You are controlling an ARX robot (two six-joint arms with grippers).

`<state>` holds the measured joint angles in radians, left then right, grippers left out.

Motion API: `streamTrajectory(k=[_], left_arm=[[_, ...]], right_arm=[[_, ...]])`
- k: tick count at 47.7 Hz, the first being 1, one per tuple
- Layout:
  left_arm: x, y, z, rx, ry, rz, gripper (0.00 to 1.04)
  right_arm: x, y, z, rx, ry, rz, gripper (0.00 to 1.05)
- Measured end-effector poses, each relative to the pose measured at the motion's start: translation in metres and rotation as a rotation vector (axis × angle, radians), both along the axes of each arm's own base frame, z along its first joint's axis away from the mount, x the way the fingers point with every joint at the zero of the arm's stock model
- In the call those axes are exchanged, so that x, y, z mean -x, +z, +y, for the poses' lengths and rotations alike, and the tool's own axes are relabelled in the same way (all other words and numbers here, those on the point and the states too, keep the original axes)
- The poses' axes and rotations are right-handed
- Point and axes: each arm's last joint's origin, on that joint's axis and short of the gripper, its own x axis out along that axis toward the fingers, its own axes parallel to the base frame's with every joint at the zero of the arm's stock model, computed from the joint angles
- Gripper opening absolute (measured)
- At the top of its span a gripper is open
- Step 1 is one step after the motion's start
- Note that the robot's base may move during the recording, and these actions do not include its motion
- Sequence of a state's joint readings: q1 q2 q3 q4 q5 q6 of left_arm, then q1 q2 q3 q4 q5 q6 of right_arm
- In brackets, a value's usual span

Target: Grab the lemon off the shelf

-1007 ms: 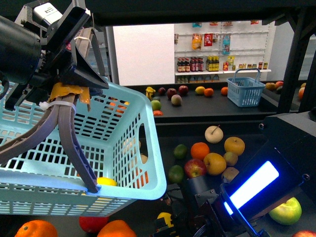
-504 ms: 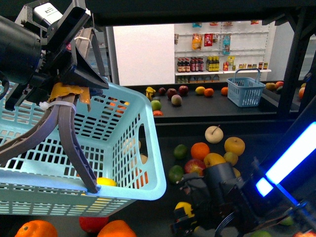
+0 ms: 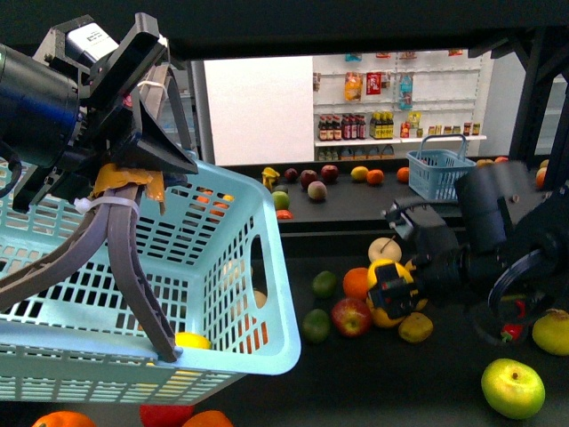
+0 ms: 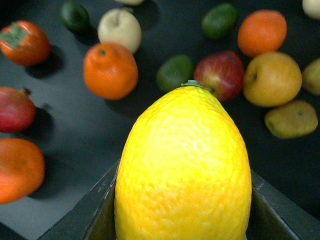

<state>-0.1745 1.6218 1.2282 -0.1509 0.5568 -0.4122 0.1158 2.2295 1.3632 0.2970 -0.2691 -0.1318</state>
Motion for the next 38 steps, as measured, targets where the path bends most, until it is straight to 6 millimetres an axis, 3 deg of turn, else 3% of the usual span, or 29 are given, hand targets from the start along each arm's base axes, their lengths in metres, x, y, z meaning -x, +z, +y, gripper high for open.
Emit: streamTrajectory(k=[4, 9, 15, 38], left_arm=[[0.000, 0.000, 0.000, 0.000, 0.000, 0.000, 0.13], [0.000, 0.000, 0.000, 0.000, 0.001, 0.000, 0.13], [0.000, 0.000, 0.000, 0.000, 0.000, 0.000, 0.13], [0.000, 0.000, 0.000, 0.000, 0.000, 0.000, 0.13]], right_arm=[[0.005, 0.038, 0.011, -0.020, 0.031, -0.063, 0.57], [0.011, 0.071, 0.027, -0.038, 0.070, -0.115, 0.57], [0.018, 0.097, 0.051, -0.062, 0.118, -0.148, 0.57], [0.037, 0.122, 0.144, -0.120, 0.257, -0.157, 0.57]])
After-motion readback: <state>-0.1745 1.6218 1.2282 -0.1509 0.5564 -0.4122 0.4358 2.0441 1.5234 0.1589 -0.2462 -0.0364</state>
